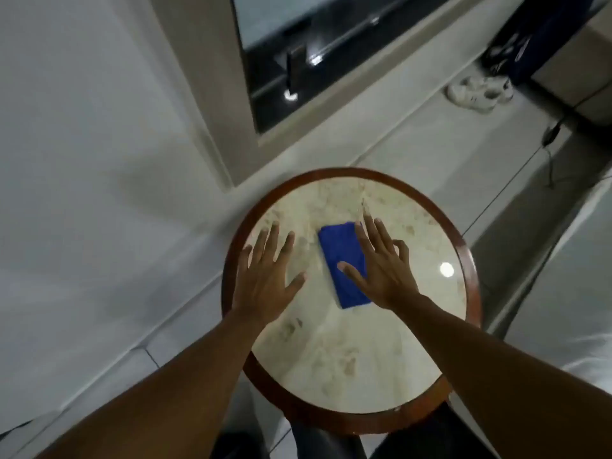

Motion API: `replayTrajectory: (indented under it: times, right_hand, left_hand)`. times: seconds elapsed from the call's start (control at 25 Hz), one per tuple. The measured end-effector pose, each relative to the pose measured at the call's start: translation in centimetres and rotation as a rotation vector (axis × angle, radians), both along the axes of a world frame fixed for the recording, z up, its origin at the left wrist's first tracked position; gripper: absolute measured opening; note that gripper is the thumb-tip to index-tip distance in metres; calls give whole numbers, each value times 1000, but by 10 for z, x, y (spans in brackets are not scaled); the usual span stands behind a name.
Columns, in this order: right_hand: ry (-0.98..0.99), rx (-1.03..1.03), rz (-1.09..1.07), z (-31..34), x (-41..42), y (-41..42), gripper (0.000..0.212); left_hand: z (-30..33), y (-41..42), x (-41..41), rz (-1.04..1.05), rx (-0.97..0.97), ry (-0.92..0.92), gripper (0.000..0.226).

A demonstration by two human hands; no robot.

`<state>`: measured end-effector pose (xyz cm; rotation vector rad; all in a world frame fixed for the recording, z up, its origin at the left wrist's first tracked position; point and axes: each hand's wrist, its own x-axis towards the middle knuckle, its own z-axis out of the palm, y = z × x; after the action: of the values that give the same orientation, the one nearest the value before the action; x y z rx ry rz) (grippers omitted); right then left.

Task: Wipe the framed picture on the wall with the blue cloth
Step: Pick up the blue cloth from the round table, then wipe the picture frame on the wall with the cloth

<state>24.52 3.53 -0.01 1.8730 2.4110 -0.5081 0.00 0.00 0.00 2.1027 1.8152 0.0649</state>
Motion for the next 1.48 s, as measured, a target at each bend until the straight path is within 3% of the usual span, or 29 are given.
replayTrajectory:
  times: [0.16, 0.36, 0.6, 0.84, 0.96, 1.08, 1.24, 1.48]
  right_hand:
    - [-64, 31, 9, -93, -7, 25, 87]
    - [-61, 158, -32, -148, -18, 23, 85]
    - [34, 241, -70, -149, -22, 18, 55]
    - [248, 178, -198, -121, -34, 13, 51]
    - [497, 240, -348, -71, -65, 18, 54]
    - [746, 362, -345, 10, -102, 21, 53]
    - [956, 491, -336, 164, -162, 23, 54]
    - [1454, 779, -197, 474, -272, 28, 38]
  left_hand:
    - [-96, 23, 18, 55, 23, 27, 79]
    - [-151, 22, 21, 12, 137, 47, 76]
    - [-151, 19, 18, -5, 124, 70, 77]
    - [-99, 40, 3, -57, 169, 153, 83]
    - [-39, 50, -17, -60, 222, 167, 82]
    - [46, 48, -41, -48, 303, 190, 81]
    - [209, 34, -75, -34, 568, 196, 77]
    - [489, -13, -160, 78, 991, 432, 77]
